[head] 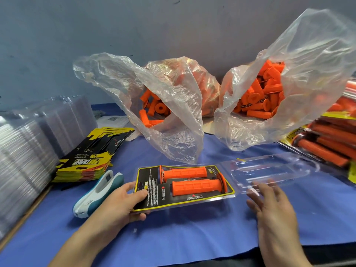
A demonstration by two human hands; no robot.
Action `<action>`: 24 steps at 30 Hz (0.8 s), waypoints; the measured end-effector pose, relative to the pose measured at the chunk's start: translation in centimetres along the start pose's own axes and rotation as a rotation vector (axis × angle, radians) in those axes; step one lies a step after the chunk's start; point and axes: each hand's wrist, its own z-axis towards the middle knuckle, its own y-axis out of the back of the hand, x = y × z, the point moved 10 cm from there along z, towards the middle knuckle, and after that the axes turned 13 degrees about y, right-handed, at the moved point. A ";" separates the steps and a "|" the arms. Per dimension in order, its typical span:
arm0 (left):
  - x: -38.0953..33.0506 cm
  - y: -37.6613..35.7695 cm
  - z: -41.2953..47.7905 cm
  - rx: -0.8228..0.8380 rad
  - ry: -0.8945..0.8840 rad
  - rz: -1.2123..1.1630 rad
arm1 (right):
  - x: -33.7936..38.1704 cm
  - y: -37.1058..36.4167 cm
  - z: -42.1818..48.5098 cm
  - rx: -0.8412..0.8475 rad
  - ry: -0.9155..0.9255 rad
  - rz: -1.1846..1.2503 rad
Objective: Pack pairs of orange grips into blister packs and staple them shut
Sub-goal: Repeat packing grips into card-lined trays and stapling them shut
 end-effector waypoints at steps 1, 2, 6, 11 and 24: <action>-0.1 0.1 0.1 -0.006 -0.005 0.007 | 0.1 -0.4 0.0 0.029 0.033 -0.047; -0.1 0.1 0.1 -0.010 -0.009 0.015 | 0.3 -0.7 0.0 0.053 0.062 -0.075; -0.4 0.0 0.3 -0.016 -0.024 0.034 | 1.7 -1.8 -0.6 0.094 0.180 -0.158; -0.5 -0.2 0.6 -0.008 -0.024 0.028 | 3.6 -3.2 -1.8 0.148 0.324 -0.249; -0.2 -0.7 1.1 -0.003 -0.016 -0.009 | 5.4 -8.6 -4.9 0.590 0.926 -0.844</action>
